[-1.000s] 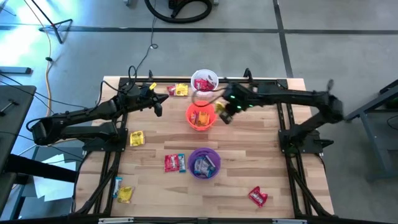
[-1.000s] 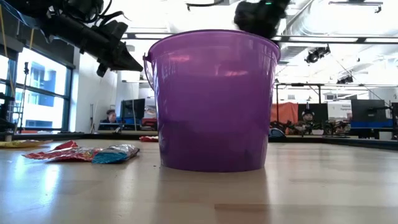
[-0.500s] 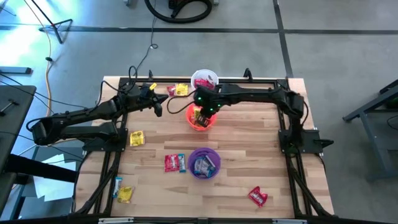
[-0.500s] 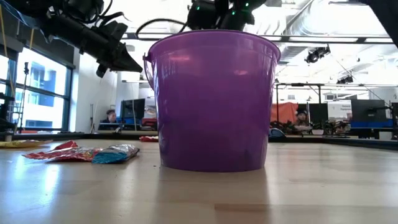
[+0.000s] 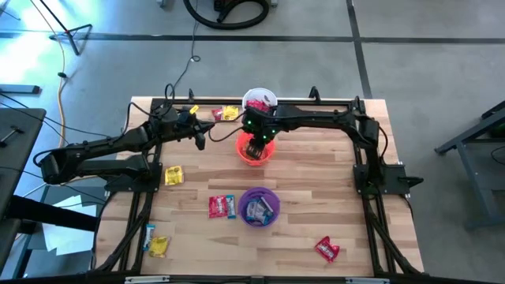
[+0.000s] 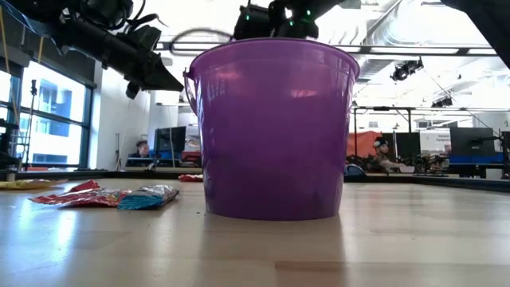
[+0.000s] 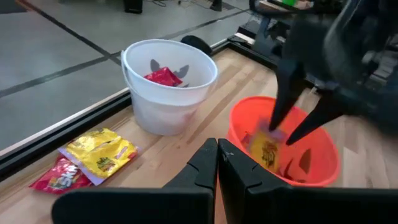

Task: Sort candy
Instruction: Put the red candy into the white bucket

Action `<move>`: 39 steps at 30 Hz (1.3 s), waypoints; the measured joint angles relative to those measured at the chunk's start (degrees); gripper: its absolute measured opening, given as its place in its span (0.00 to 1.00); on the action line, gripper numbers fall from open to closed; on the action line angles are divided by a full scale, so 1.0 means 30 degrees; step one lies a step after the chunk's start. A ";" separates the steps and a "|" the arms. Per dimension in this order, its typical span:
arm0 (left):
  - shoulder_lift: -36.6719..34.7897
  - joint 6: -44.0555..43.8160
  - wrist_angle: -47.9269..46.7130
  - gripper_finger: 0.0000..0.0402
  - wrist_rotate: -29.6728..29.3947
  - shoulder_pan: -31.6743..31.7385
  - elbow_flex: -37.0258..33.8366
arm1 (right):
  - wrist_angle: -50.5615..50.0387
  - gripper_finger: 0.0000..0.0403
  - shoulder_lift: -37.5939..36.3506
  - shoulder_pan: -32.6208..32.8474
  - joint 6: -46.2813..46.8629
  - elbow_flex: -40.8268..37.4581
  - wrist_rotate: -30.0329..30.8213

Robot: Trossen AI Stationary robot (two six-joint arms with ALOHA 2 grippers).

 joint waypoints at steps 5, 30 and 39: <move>0.0000 -0.0025 -0.0065 0.00 0.0446 -0.0022 0.0006 | -0.1247 0.44 -0.0001 -0.0008 -0.1802 0.2488 -0.0030; 0.0147 -0.5093 -1.3753 0.00 0.4439 -0.6686 0.3491 | 0.2588 0.01 -1.1931 -0.3979 -0.2722 -0.8203 0.0302; 0.1806 -1.1877 -1.1063 0.01 0.6836 -0.9828 0.0740 | 0.3565 0.00 -1.5925 -0.4292 -0.2163 -1.1821 0.0949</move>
